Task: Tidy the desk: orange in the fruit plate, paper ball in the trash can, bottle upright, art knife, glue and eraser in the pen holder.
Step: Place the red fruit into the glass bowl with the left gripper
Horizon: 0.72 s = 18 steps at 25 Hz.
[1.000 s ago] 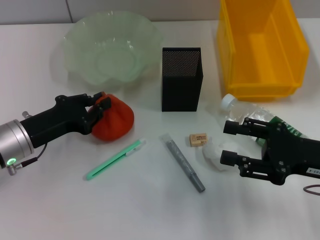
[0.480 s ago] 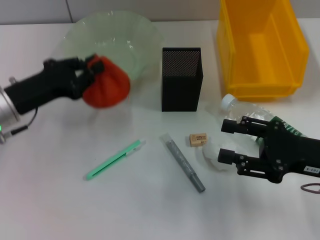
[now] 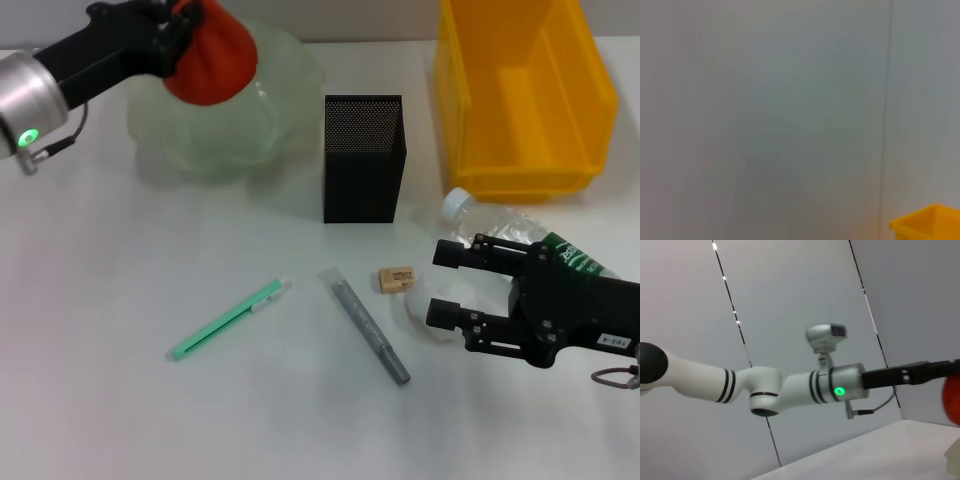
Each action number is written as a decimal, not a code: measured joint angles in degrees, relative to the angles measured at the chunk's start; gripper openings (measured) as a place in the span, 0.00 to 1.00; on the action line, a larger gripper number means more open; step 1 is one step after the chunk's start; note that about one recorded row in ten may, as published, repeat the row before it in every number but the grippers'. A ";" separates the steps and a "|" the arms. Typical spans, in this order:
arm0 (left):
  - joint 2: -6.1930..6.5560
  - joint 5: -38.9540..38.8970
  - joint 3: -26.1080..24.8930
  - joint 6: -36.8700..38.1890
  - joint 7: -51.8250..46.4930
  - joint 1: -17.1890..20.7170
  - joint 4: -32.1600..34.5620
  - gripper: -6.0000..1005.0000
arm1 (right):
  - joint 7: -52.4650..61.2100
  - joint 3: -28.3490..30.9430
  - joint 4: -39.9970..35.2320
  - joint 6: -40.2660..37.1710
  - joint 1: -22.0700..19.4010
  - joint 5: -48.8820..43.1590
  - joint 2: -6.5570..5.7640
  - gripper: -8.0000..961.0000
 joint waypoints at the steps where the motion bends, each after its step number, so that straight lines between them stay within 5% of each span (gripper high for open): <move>1: -0.14 0.01 0.90 -7.35 0.98 -3.78 -2.40 0.15 | 0.00 0.00 0.06 0.00 0.00 0.03 0.01 0.68; 11: -0.34 -0.54 1.18 -13.35 6.26 -8.49 -6.92 0.14 | 0.00 0.00 0.34 0.00 0.00 0.26 0.06 0.67; 18: -0.34 -2.85 1.15 -14.56 6.26 -8.06 -6.96 0.34 | 0.00 0.00 0.40 -0.01 0.03 0.27 0.09 0.67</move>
